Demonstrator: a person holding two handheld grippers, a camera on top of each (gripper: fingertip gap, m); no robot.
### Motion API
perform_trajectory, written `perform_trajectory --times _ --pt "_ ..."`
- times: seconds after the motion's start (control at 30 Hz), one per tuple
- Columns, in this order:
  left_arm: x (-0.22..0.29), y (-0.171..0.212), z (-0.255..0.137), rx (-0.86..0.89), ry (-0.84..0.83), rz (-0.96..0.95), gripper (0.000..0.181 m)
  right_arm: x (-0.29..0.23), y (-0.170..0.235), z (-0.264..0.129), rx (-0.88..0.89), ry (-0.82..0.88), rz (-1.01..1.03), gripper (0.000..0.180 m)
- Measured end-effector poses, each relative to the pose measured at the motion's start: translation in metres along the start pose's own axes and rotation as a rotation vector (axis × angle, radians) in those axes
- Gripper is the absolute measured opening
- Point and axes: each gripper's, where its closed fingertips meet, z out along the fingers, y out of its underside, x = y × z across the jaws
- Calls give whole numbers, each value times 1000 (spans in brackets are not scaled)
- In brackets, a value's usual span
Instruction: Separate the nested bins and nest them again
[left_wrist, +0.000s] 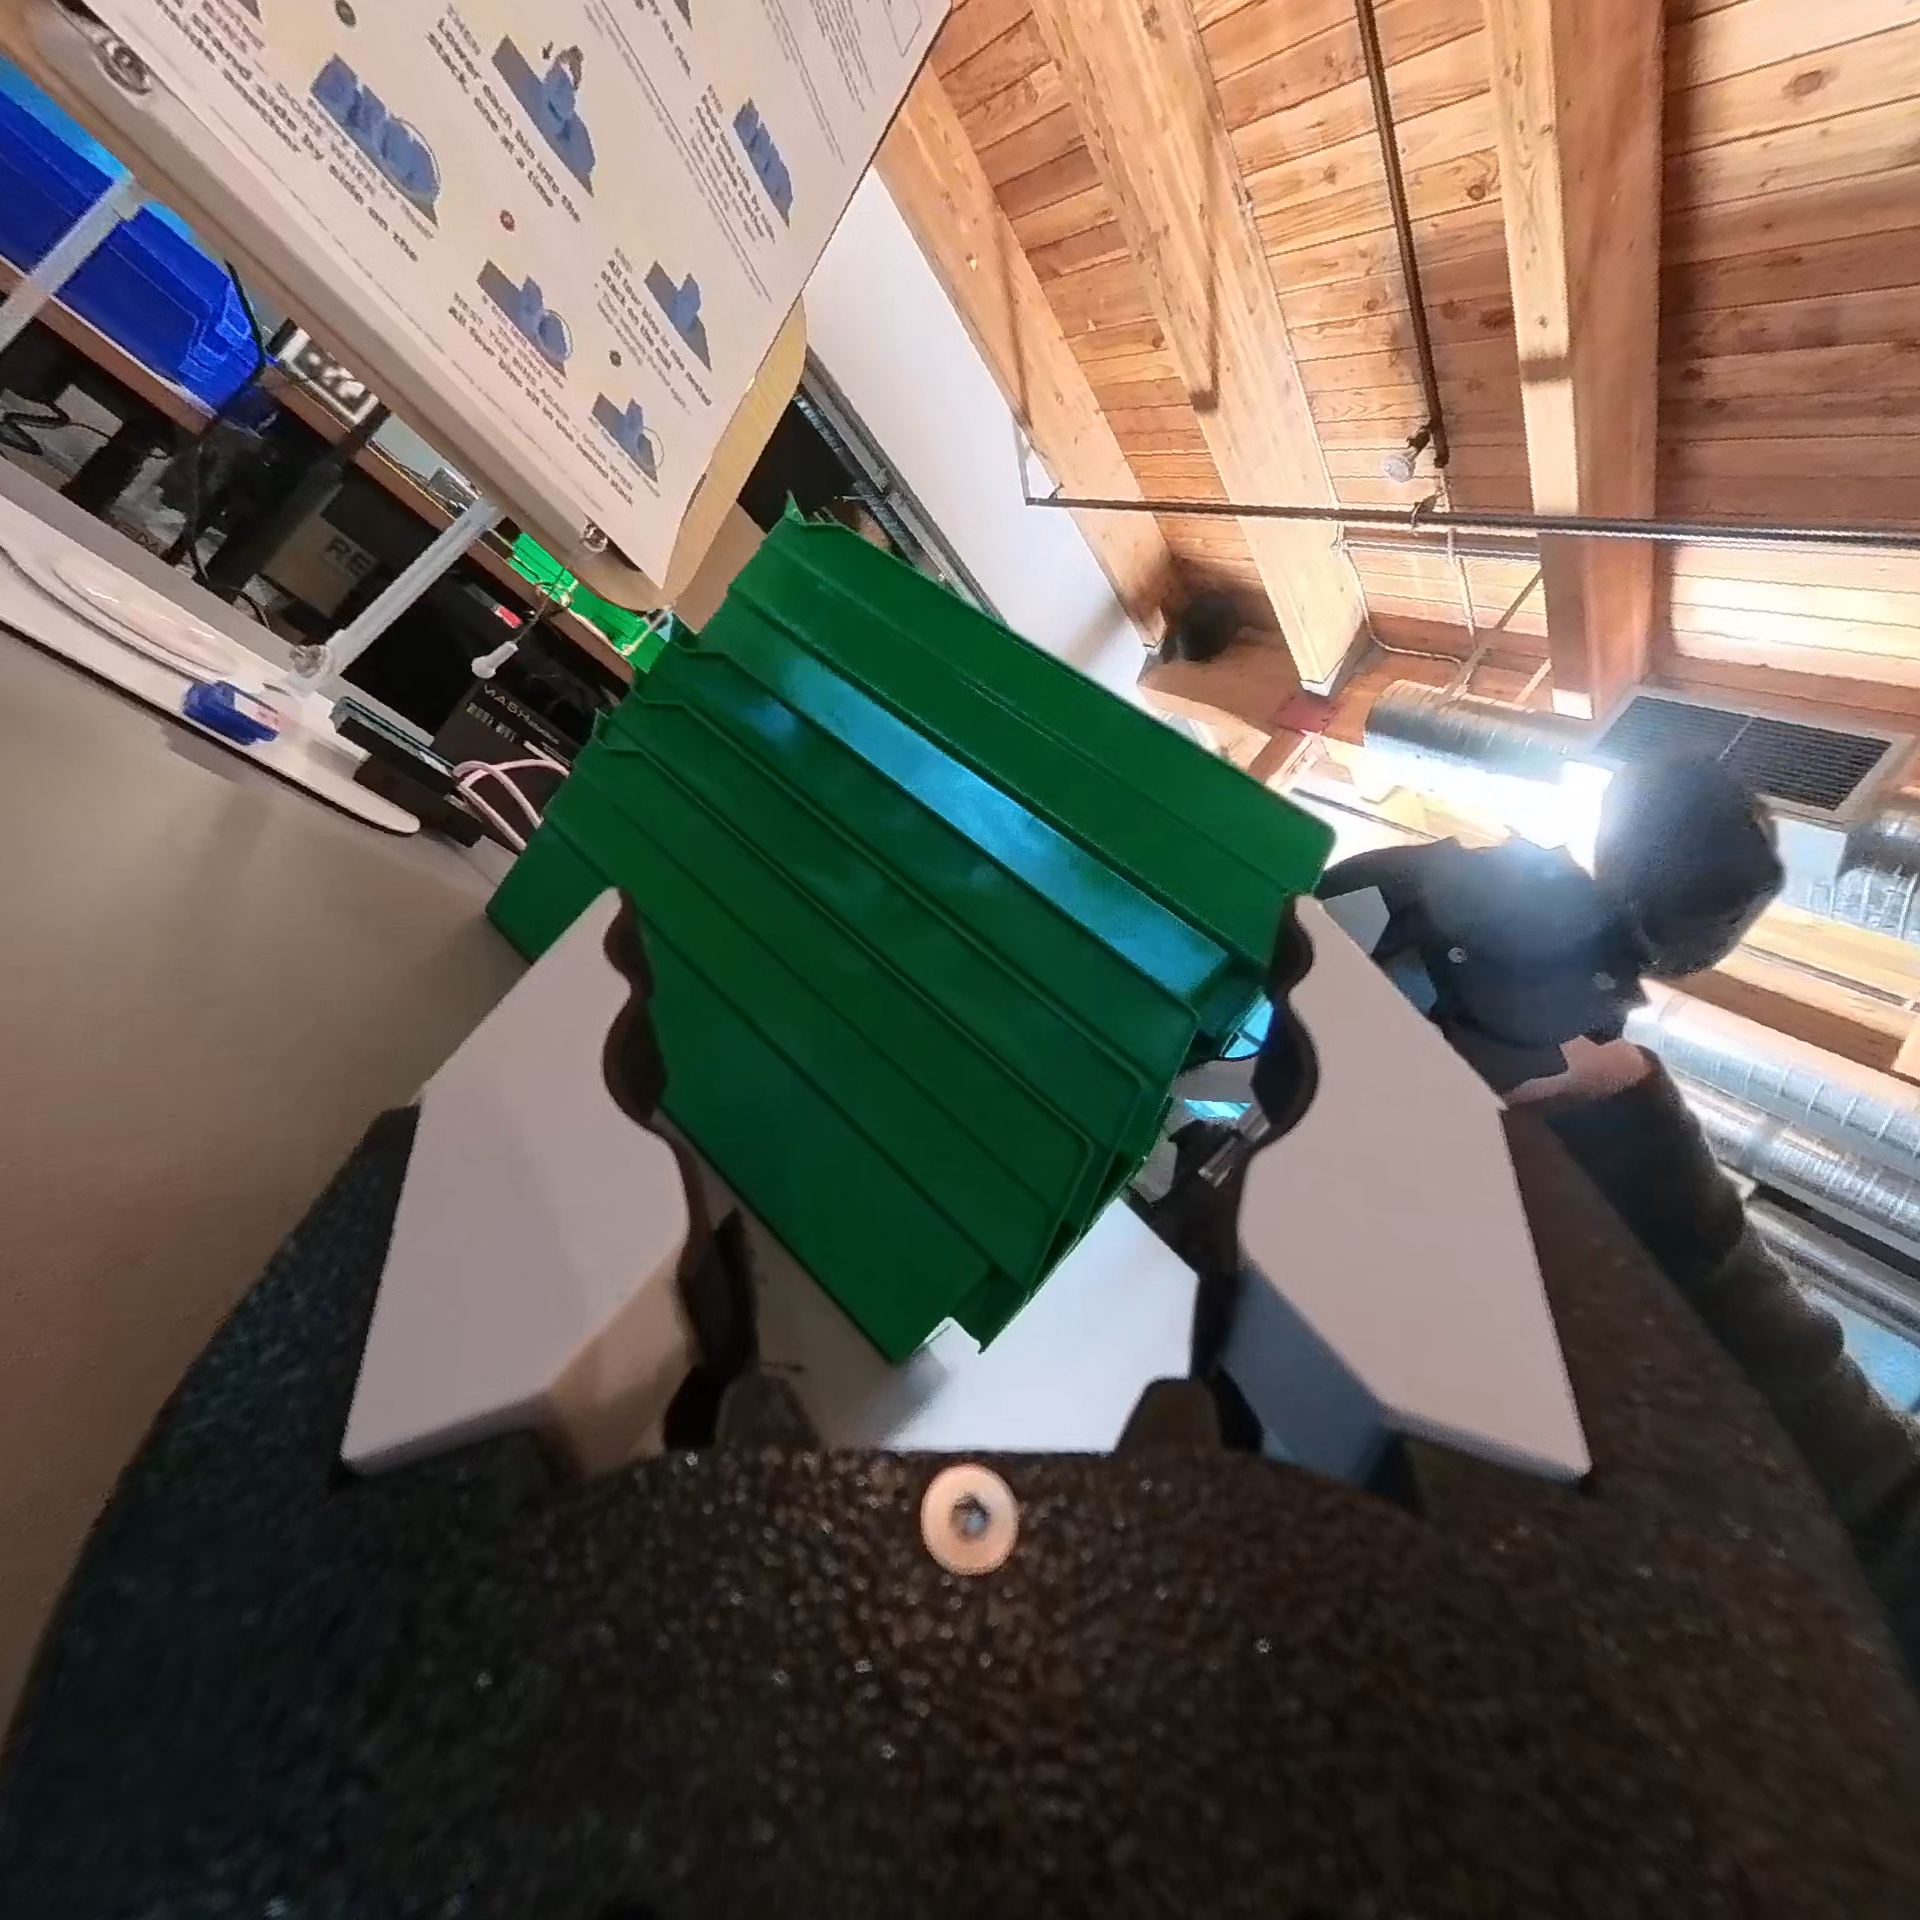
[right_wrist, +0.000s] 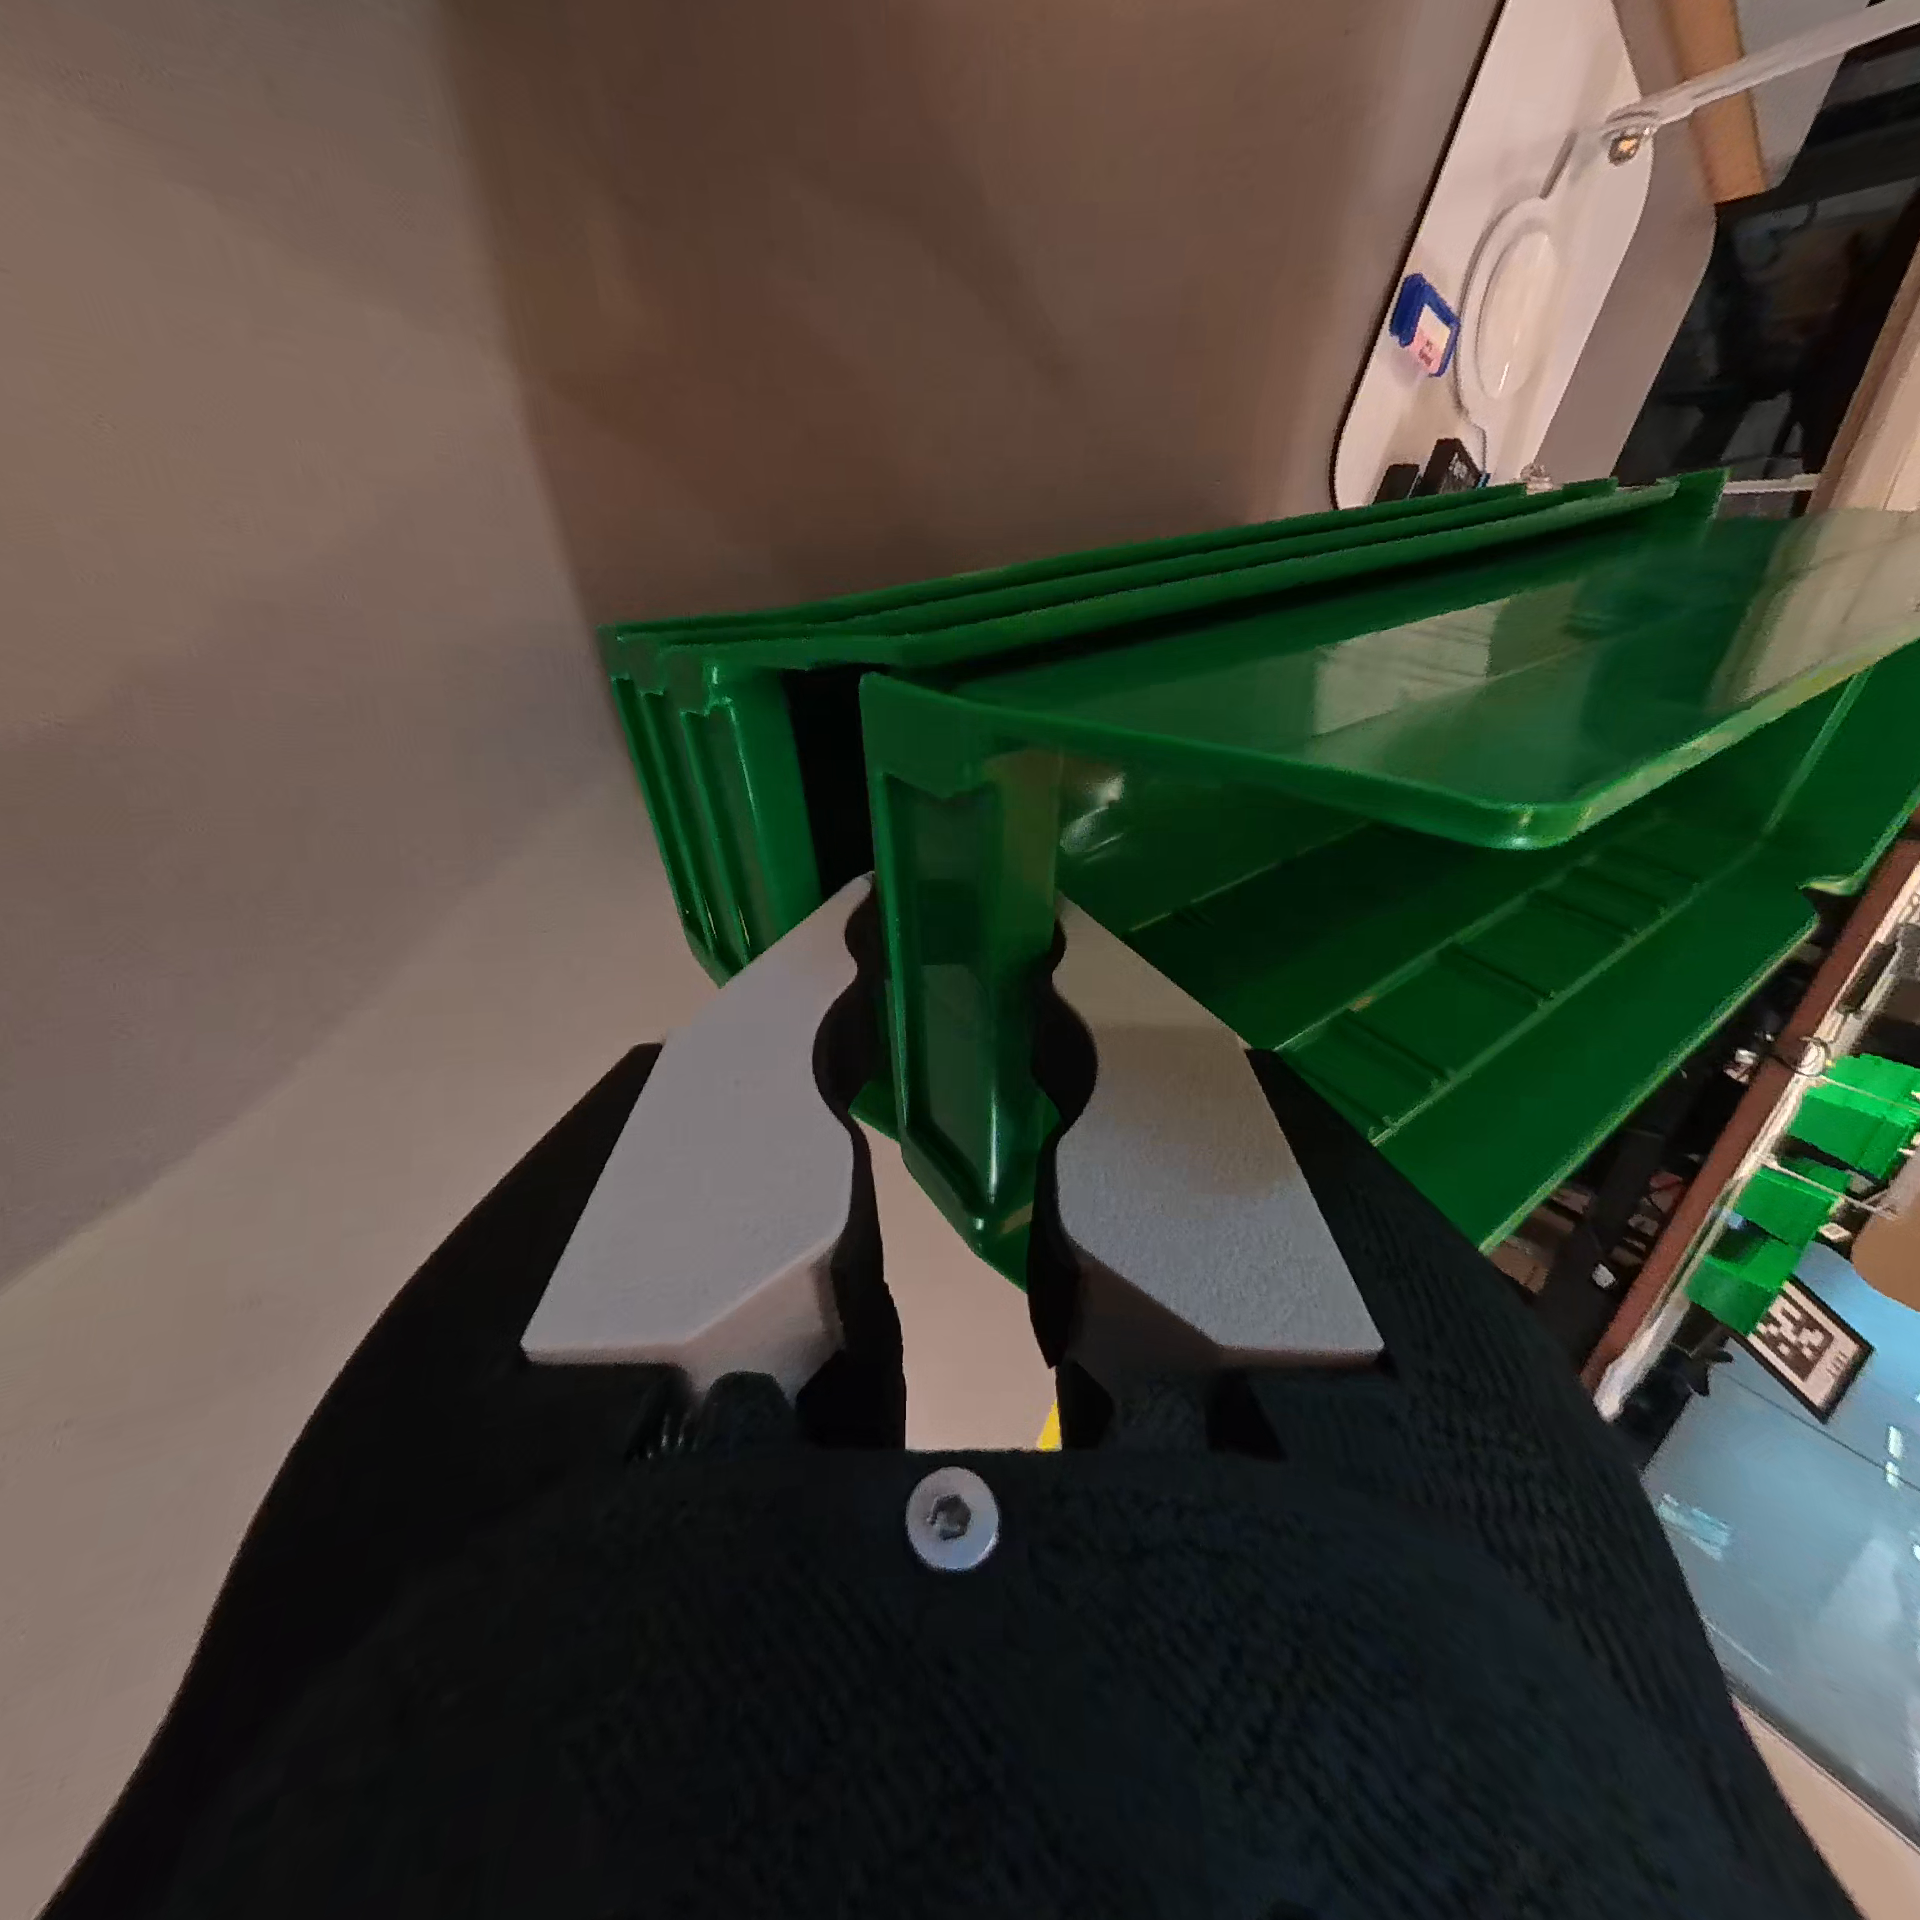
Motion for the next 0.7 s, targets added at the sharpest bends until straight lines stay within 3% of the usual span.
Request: perform_trajectory --times 0.23,0.43,0.63,0.7 --pt "0 2 1 -10 0 2 114 -20 5 12 -89 -69 -100 23" --pt "-1 1 1 -6 -2 -6 115 -15 -16 21 57 -32 -50 25" --pt "0 4 2 -16 -8 4 116 -6 -26 10 164 64 33 66" --pt "0 4 2 -11 -11 8 116 -6 -29 3 229 85 52 45"
